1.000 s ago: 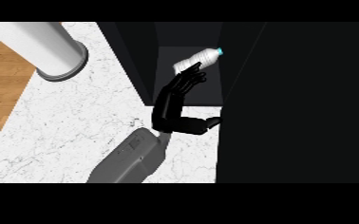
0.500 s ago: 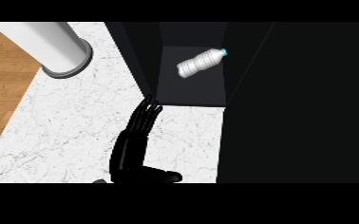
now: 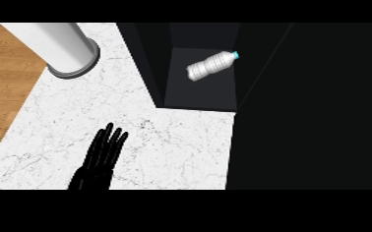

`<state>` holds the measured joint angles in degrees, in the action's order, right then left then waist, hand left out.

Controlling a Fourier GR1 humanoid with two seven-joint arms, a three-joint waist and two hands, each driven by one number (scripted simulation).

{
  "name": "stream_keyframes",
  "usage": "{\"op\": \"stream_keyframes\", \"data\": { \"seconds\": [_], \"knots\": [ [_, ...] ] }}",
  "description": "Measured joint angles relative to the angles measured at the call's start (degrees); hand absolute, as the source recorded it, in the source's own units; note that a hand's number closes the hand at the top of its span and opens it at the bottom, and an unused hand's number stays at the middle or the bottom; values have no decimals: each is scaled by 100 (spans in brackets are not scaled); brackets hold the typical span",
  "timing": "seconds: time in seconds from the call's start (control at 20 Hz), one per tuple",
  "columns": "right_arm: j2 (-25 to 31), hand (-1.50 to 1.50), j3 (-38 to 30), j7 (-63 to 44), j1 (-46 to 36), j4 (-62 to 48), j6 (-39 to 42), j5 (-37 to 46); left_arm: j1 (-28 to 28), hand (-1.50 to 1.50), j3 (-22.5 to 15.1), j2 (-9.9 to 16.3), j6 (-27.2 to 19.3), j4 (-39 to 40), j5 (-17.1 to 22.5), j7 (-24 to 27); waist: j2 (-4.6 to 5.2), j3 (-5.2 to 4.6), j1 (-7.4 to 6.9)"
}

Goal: Pick up the bottled water, place it into the cabinet and close the cabinet

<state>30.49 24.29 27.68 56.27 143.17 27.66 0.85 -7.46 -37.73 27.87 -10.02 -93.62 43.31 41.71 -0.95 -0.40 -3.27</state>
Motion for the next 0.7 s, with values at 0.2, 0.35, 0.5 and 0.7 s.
{"op": "stream_keyframes", "data": {
  "seconds": [0.2, 0.35, 0.5, 0.7],
  "knots": [
    [82, 150, 426, -307, -342, 21, -13, 60, -521, -150, 287, 578, 337, -317, 146, 237, 6, -7, -2],
    [20, 150, 740, -596, -565, 31, -141, 85, -911, -150, 528, 1004, 678, -516, 283, 445, 22, -11, -15],
    [-74, 150, 957, -965, -877, 37, -288, 87, -1210, -150, 736, 1349, 996, -667, 407, 605, 71, -12, -67],
    [-212, 150, 1046, -1340, -1335, 39, -525, 63, -1462, -150, 988, 1736, 1439, -704, 528, 780, 122, -19, -158]
  ]
}}
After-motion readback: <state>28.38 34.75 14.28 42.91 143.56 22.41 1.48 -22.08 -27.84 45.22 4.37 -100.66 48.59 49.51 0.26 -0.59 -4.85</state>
